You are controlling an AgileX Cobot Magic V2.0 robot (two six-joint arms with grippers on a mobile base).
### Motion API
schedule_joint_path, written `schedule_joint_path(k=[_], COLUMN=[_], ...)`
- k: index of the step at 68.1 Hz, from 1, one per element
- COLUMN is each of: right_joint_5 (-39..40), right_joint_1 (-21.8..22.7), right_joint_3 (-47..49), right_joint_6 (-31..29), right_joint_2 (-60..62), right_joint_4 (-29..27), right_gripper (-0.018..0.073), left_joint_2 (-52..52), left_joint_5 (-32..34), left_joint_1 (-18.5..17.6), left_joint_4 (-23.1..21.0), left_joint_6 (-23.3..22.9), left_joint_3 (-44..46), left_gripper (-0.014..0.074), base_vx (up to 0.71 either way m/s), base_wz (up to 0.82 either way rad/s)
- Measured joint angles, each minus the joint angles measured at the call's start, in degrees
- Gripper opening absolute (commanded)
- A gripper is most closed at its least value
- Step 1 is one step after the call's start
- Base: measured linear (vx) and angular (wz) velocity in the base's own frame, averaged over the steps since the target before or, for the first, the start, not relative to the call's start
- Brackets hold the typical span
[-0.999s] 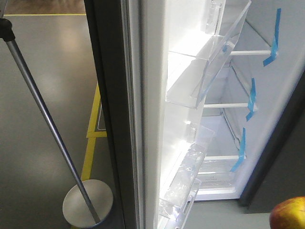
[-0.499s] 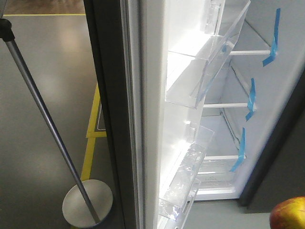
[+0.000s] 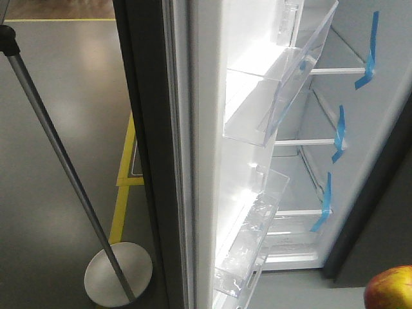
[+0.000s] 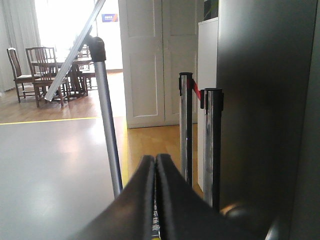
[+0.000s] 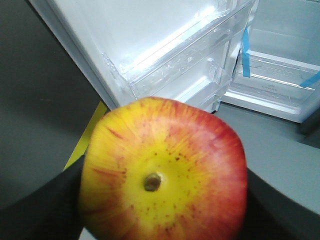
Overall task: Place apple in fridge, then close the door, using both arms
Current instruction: 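Raise the right gripper and lower the apple onto the upper door shelf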
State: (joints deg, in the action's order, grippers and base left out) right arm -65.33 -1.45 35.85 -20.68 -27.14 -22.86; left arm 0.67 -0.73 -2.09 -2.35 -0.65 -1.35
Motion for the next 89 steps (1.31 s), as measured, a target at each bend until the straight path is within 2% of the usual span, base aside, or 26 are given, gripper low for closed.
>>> schedule_joint_path(k=[17, 33, 44, 61, 73, 89], right_joint_5=[0.1, 8.7, 12.0, 12.4, 12.2, 11.0], right_joint_1=[0.0, 0.0, 0.0, 0.0, 0.0, 0.0], right_joint_3=[0.0, 0.9, 8.2, 24.8, 34.9, 47.2], right_joint_6=[0.0, 0.0, 0.0, -2.1, -7.8, -16.4], right_joint_2=[0.0, -0.5, -5.4, -19.0, -28.0, -37.9], right_joint_4=[0.0, 0.0, -0.6, -7.4, -13.0, -23.2], right_gripper=[0.0160, 0.0162, 0.0164, 0.0168, 0.0169, 0.0172], left_joint_2=[0.0, 0.0, 0.0, 0.0, 0.0, 0.0], left_joint_5=[0.0, 0.0, 0.0, 0.0, 0.0, 0.0], left_joint_1=[0.0, 0.0, 0.0, 0.0, 0.0, 0.0], left_joint_4=[0.0, 0.0, 0.0, 0.0, 0.0, 0.0], left_joint_6=[0.0, 0.0, 0.0, 0.0, 0.0, 0.0], left_joint_3=[0.0, 0.0, 0.0, 0.0, 0.0, 0.0], left_gripper=[-0.0006, -0.0006, -0.0006, -0.0006, -0.0006, -0.0006], base_vx=[0.00, 0.00, 0.00, 0.00, 0.00, 0.00], base_wz=[0.00, 0.00, 0.00, 0.00, 0.00, 0.00])
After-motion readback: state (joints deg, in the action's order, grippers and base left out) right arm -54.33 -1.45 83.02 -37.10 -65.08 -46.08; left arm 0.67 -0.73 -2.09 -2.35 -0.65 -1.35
